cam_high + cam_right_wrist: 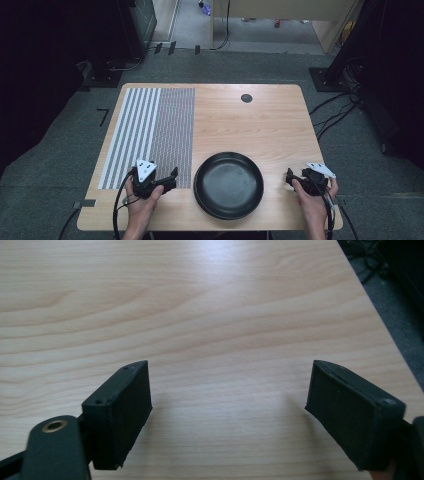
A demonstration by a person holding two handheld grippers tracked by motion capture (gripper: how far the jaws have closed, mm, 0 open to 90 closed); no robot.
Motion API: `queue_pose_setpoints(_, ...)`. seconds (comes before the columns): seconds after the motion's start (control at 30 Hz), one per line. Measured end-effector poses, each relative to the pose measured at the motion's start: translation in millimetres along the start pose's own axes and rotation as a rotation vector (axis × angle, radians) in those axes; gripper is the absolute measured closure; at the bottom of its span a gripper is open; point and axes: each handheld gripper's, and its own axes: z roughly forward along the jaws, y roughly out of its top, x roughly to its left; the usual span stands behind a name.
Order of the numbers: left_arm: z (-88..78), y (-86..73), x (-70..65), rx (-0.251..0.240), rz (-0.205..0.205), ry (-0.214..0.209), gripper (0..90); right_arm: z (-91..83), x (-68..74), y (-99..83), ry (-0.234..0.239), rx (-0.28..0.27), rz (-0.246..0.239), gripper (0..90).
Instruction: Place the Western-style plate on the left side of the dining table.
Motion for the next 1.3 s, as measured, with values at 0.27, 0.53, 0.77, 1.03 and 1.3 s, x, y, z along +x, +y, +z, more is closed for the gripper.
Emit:
queue_pose_setpoints(0.27,3.9,-3.5,-11.5,0.023,0.029,-0.058,15.1,-14.6,21.2,3.5,0.118,-0.074,-0.008,28.6)
queue_pose_setpoints(0.53,4.3,-5.2,-18.1,0.032,0.038,-0.083,21.2,-26.9,41.7,3.6,0.258,-0.089,-0.048,41.1)
queue_pose_setpoints(0.77,7.2,-8.1,-26.3,0.064,0.057,-0.129,20.0,-34.0,61.1,3.4,0.419,-0.086,-0.037,43.8)
queue_pose_setpoints(1.03,9.2,-10.6,-34.6,0.067,0.077,-0.108,25.5,-32.4,78.8,-3.4,0.529,-0.063,-0.07,55.5)
queue_pose_setpoints(1.3,13.4,-15.4,-40.2,0.083,0.065,-0.104,36.5,-31.1,84.0,-8.0,0.489,-0.047,-0.087,69.1)
